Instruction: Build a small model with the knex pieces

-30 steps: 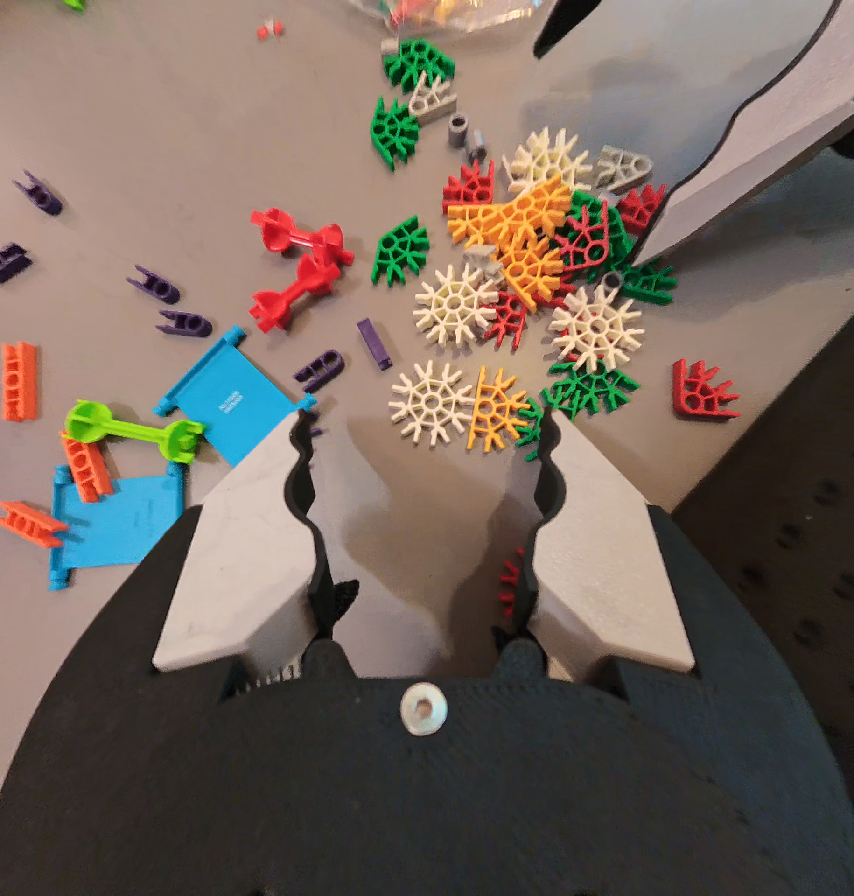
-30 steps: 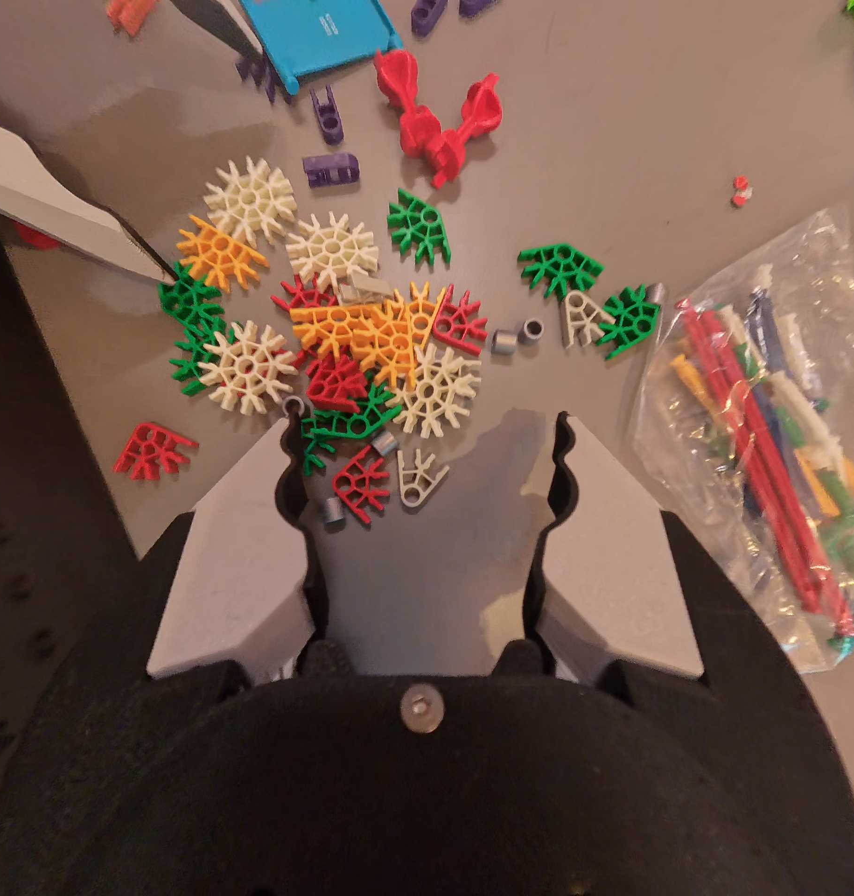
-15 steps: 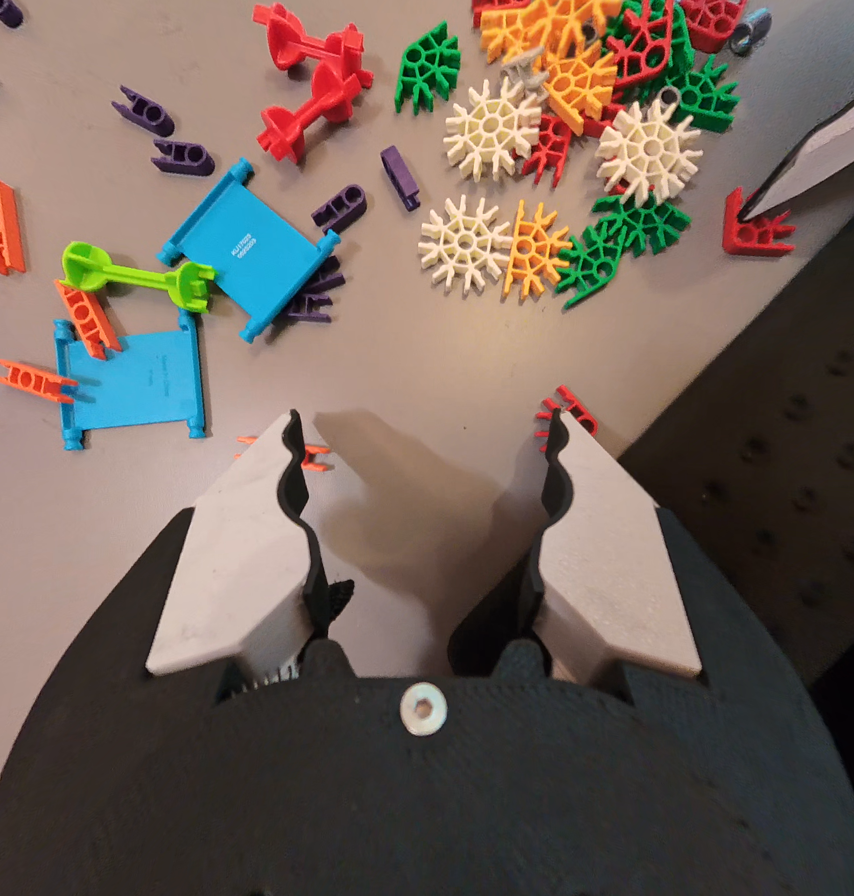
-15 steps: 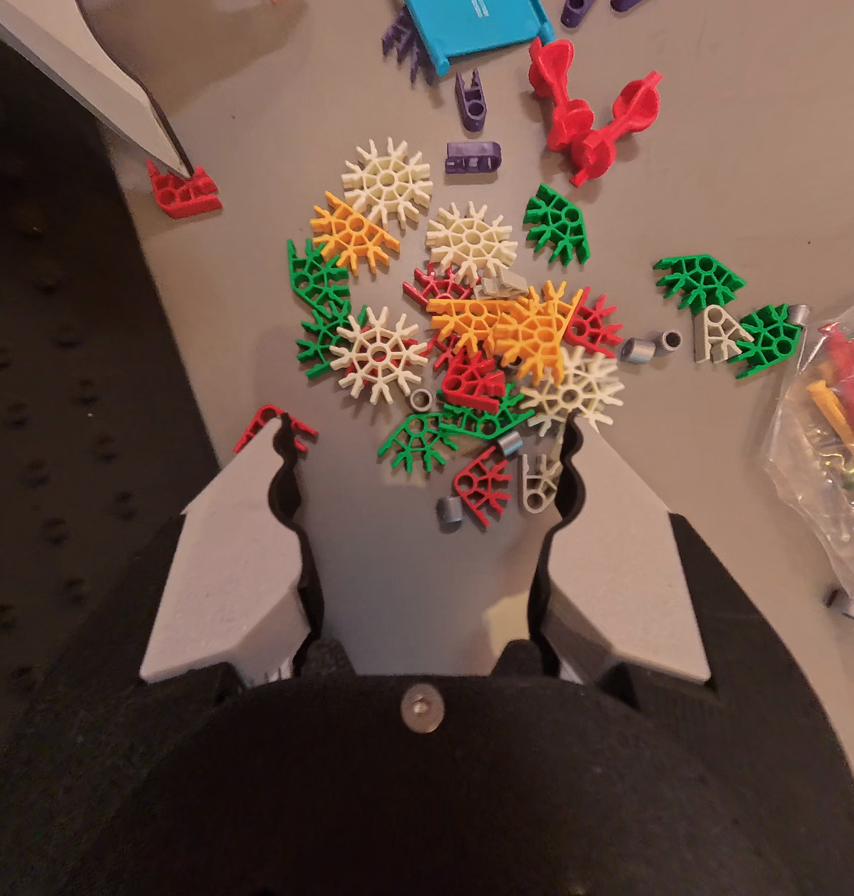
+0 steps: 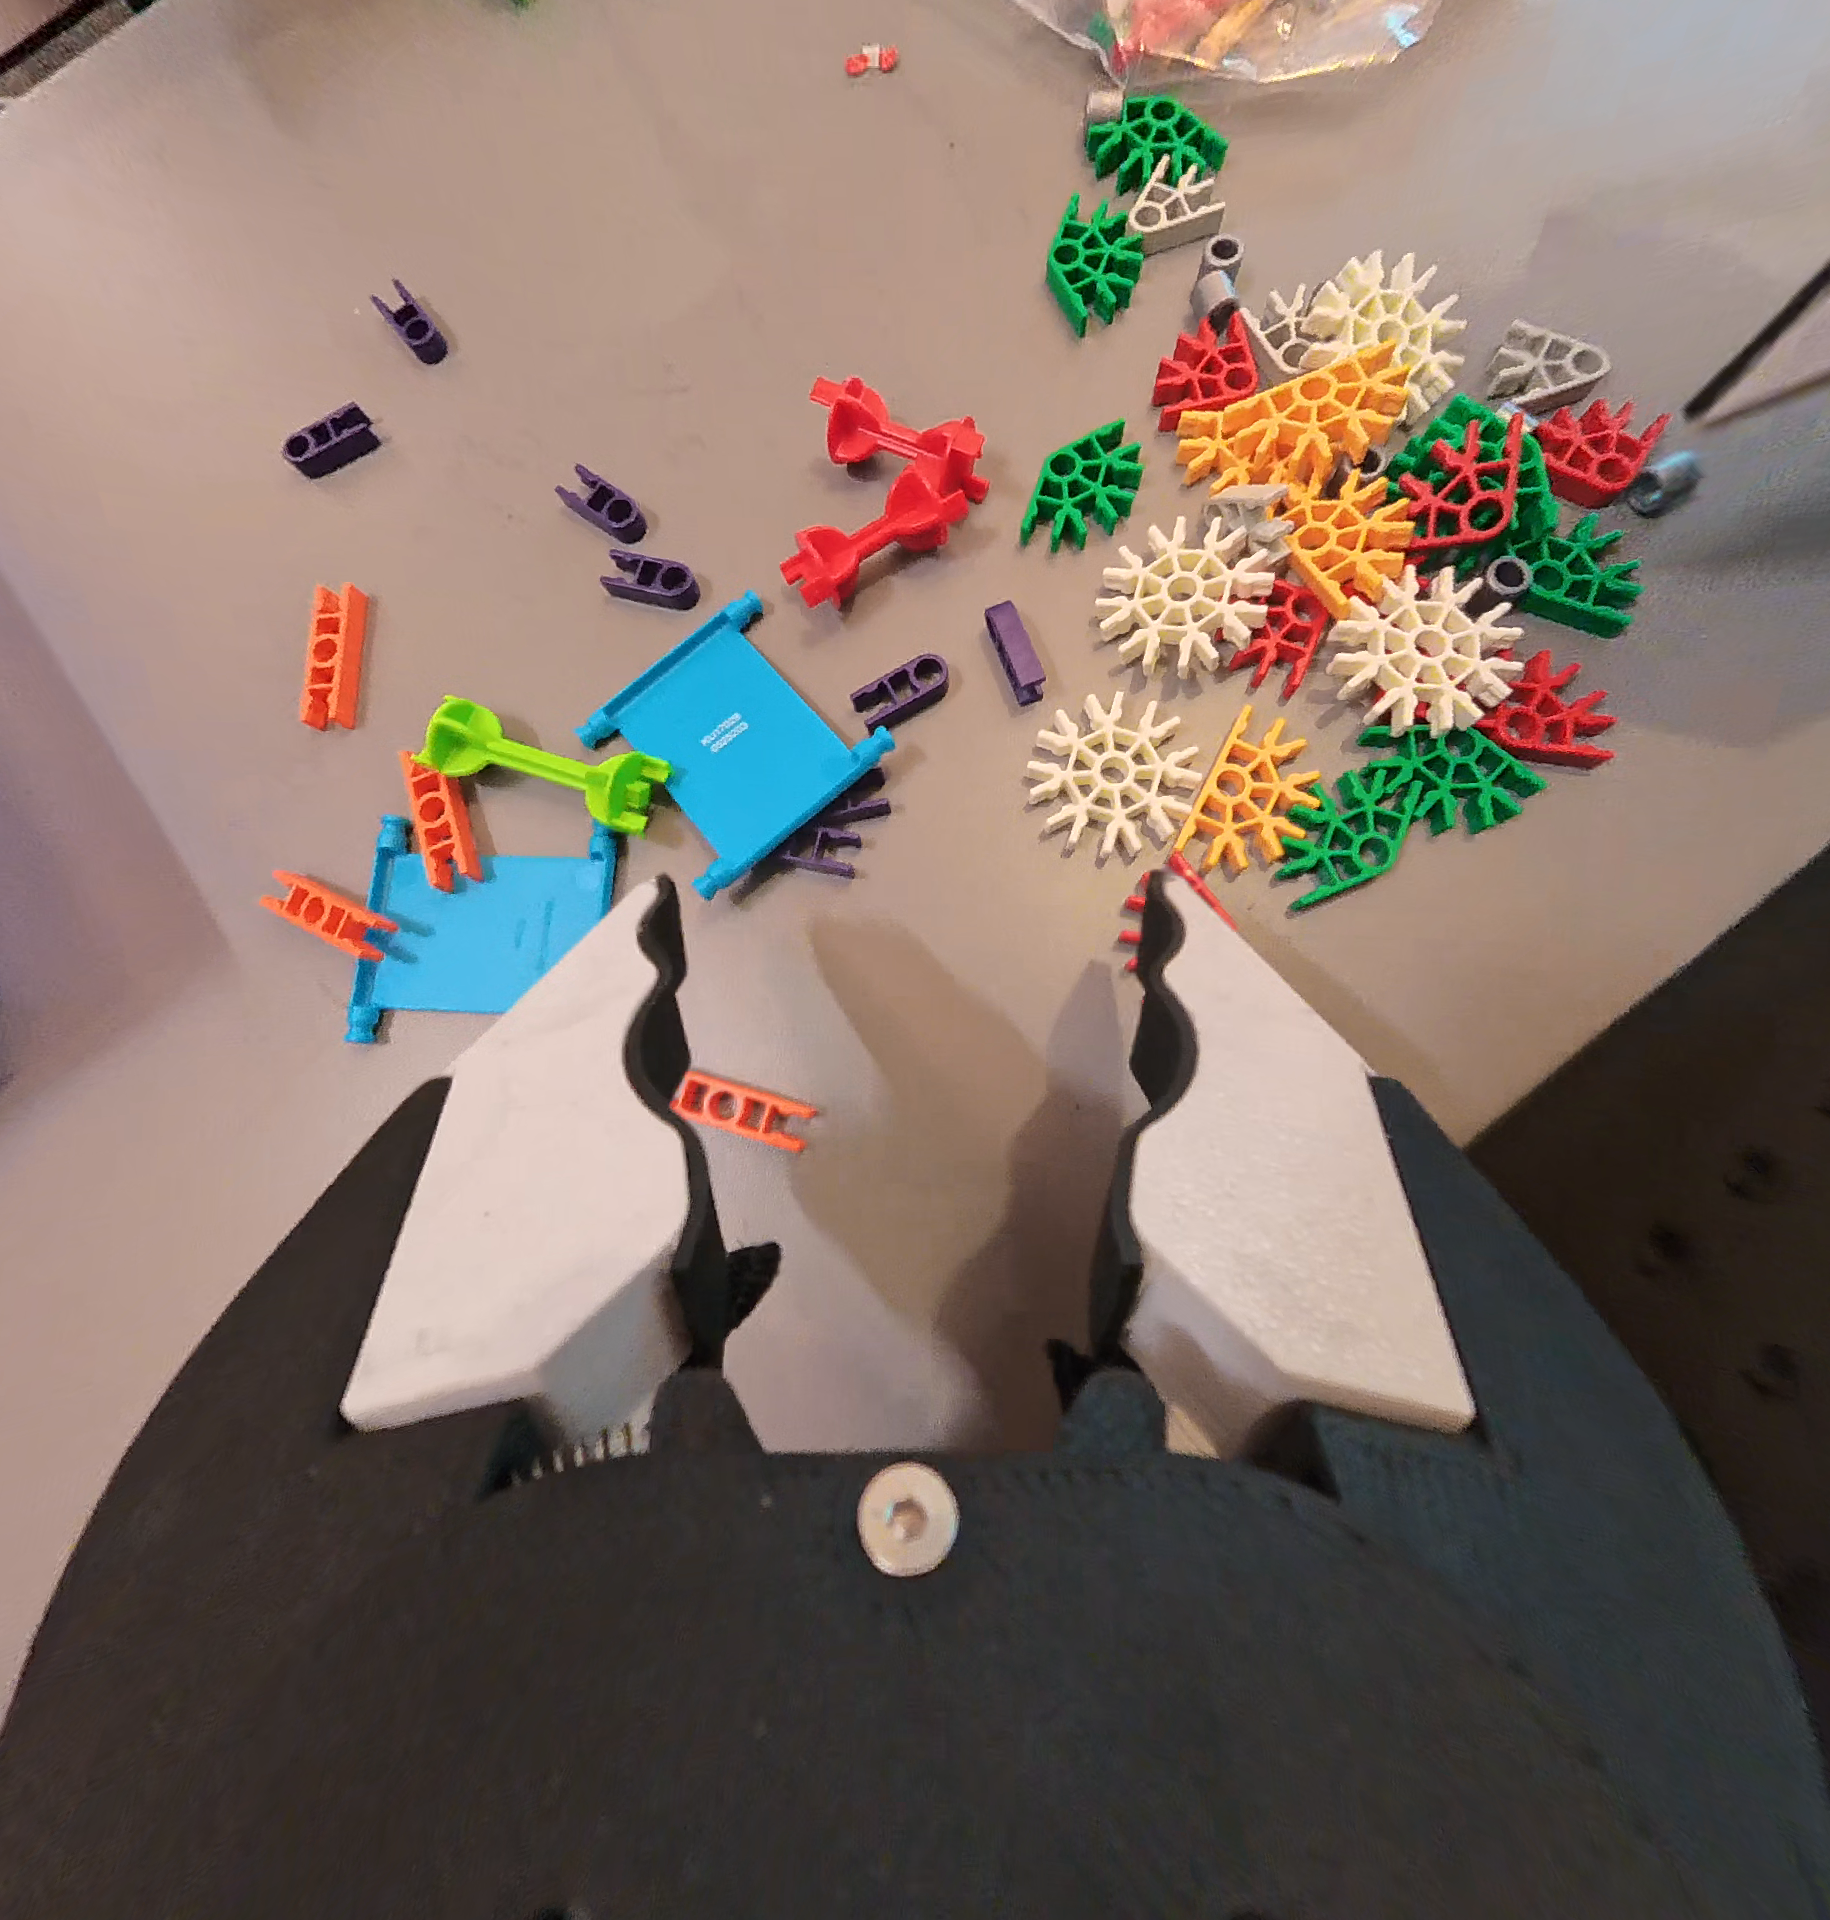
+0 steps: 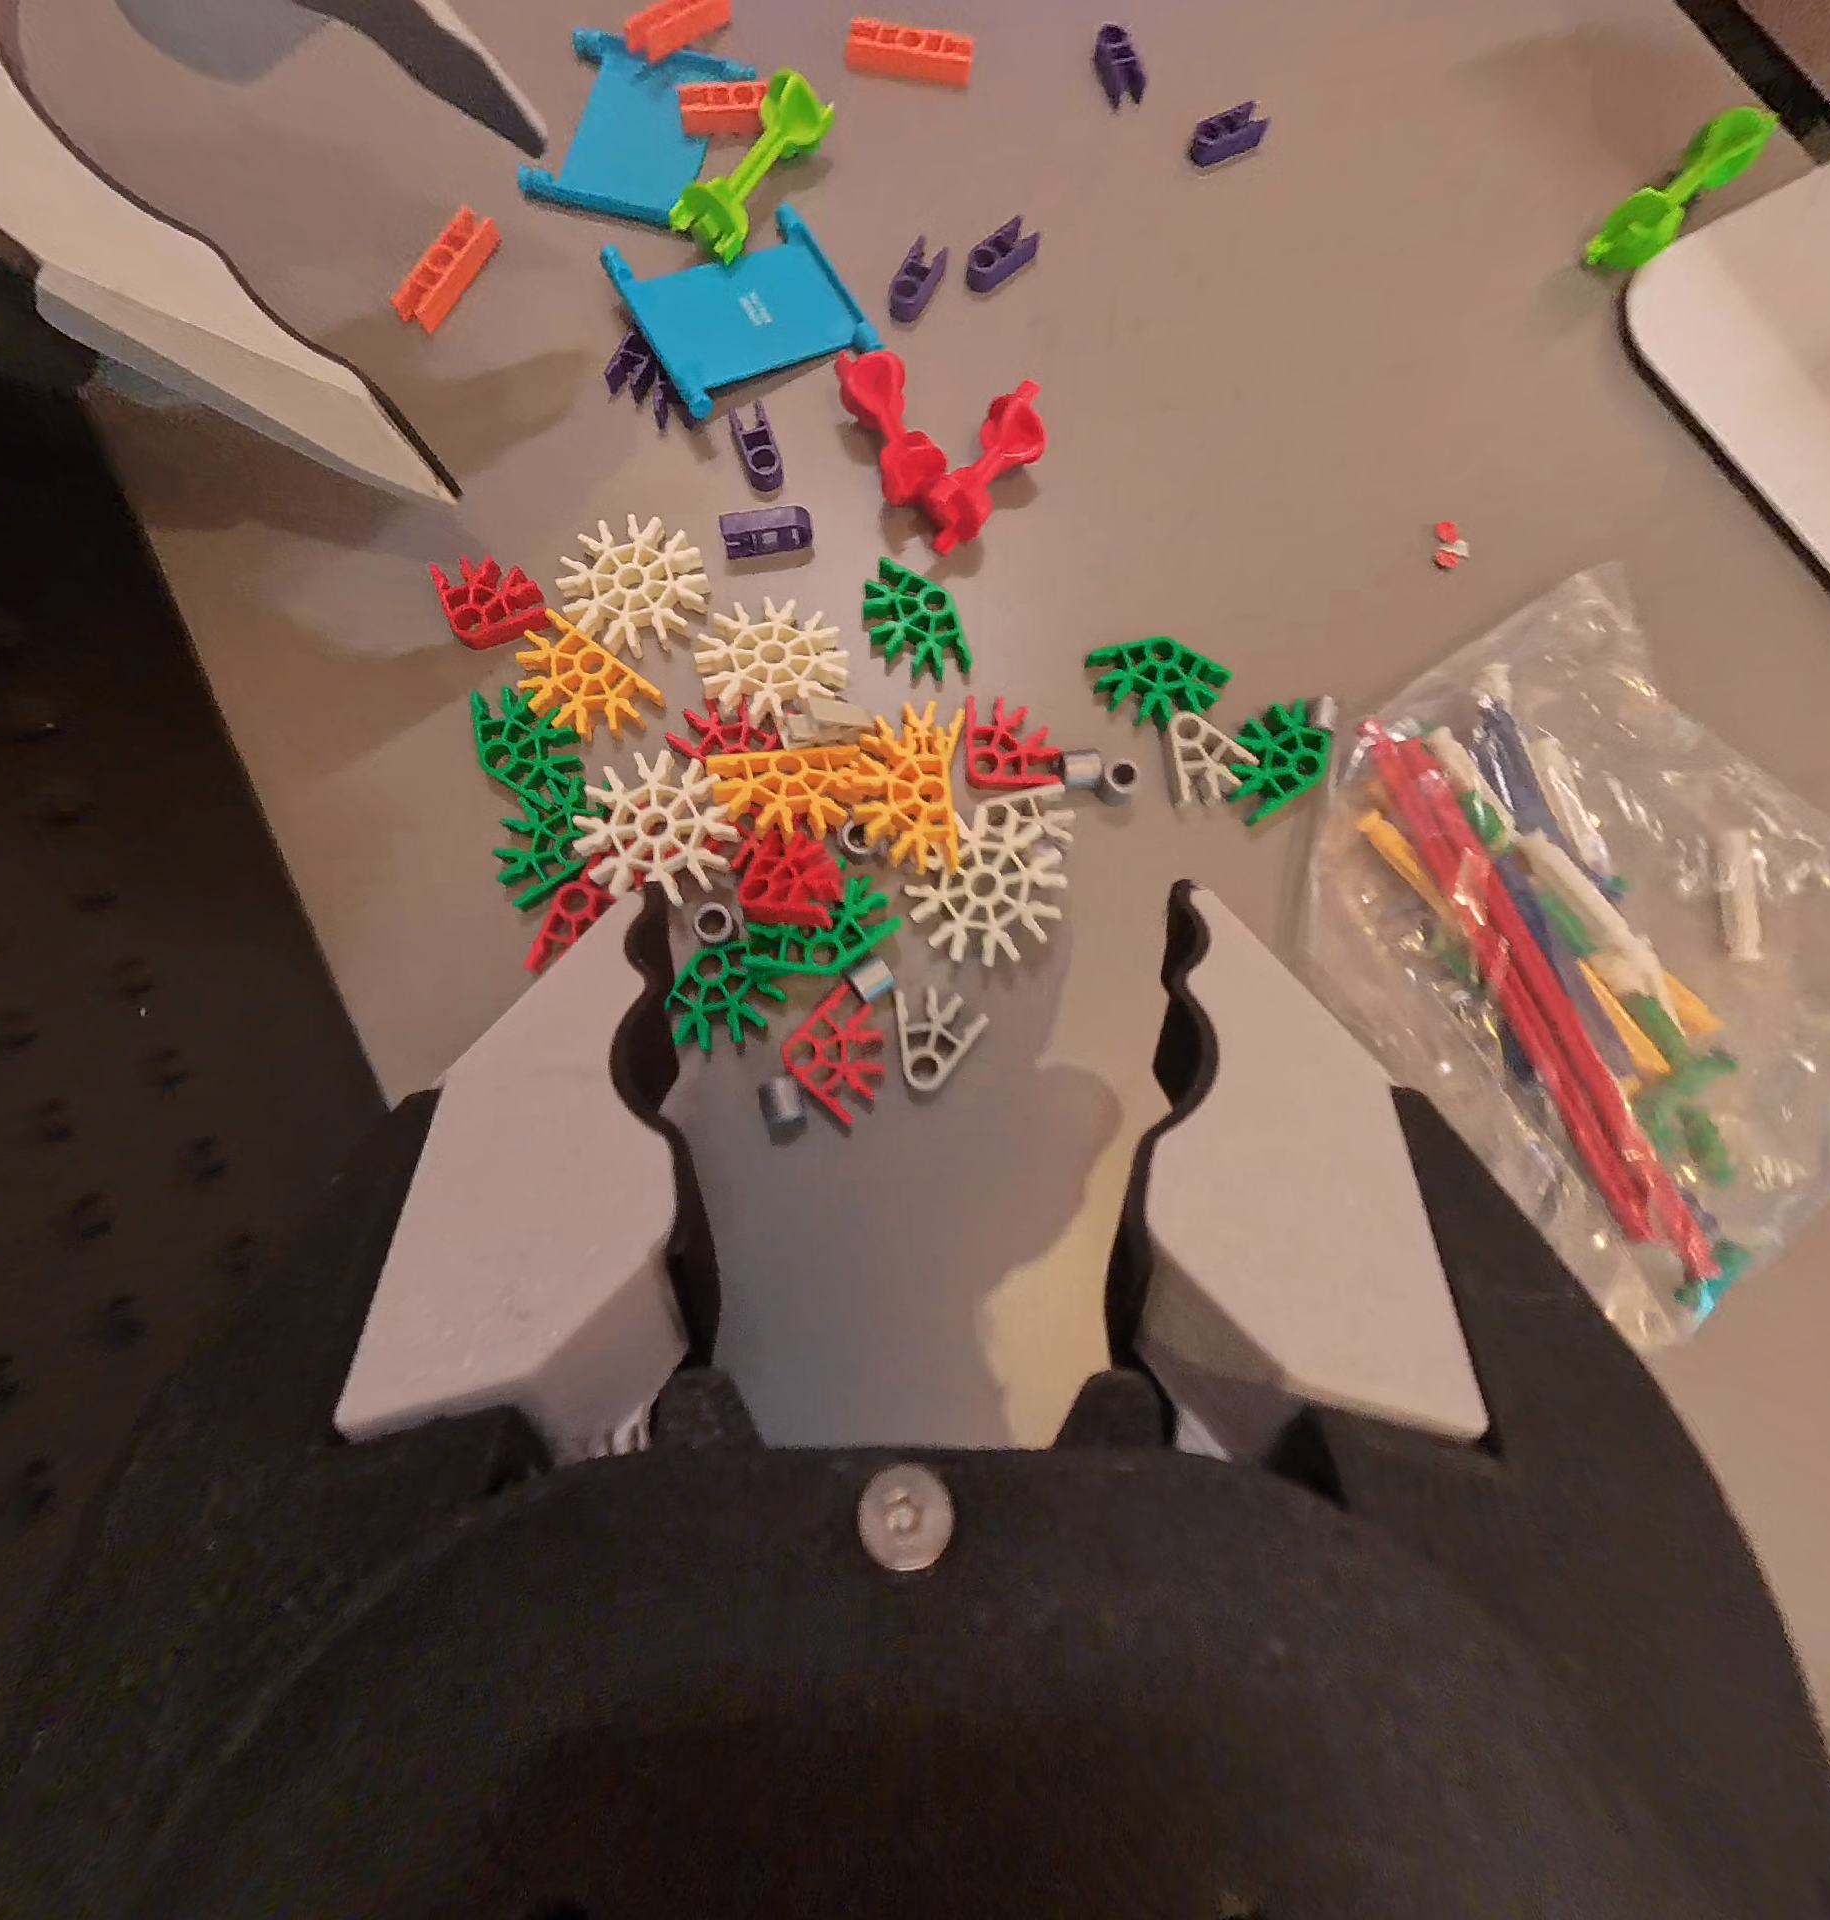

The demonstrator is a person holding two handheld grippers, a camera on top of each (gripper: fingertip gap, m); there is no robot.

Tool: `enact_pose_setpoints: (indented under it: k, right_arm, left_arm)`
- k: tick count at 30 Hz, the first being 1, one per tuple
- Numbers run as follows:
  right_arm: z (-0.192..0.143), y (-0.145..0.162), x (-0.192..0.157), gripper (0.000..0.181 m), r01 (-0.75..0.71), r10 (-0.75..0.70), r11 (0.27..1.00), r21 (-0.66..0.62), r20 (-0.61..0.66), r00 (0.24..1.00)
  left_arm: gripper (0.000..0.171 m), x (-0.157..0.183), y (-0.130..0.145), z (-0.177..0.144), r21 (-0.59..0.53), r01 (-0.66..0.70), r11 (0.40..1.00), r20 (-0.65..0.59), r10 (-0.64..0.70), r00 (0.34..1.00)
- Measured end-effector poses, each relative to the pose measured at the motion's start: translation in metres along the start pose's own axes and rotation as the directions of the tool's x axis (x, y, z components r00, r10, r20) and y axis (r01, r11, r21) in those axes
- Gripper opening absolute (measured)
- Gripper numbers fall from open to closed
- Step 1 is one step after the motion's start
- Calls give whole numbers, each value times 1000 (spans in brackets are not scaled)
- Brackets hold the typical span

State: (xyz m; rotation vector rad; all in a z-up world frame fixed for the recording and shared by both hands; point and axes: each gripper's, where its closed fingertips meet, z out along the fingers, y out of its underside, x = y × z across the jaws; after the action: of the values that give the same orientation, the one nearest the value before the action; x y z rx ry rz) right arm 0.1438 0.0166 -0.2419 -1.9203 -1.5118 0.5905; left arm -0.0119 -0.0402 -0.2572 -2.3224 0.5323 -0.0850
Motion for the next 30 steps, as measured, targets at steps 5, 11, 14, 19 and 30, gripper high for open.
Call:
enact_pose_setpoints:
  k: [5,11,14,19,30]
  right_arm:
    - [-22,13,23,65,-87,88,995,52,-19,996]
    - [-40,21,75,53,-147,159,986,78,-163,974]
    - [-44,22,108,70,-236,251,967,95,-213,944]
    - [-35,26,160,62,-409,423,906,108,-188,887]
    - [19,41,208,6,-566,563,822,-70,-49,825]
  left_arm:
    - [65,1,-8,-11,69,-6,998,0,6,1000]
    - [60,17,-20,-3,85,-20,996,-23,22,999]
    - [59,27,-25,1,96,-24,995,-34,28,999]
    - [59,34,-31,4,96,-25,995,-38,28,999]
    - [58,35,-38,4,106,7,994,4,-8,1000]
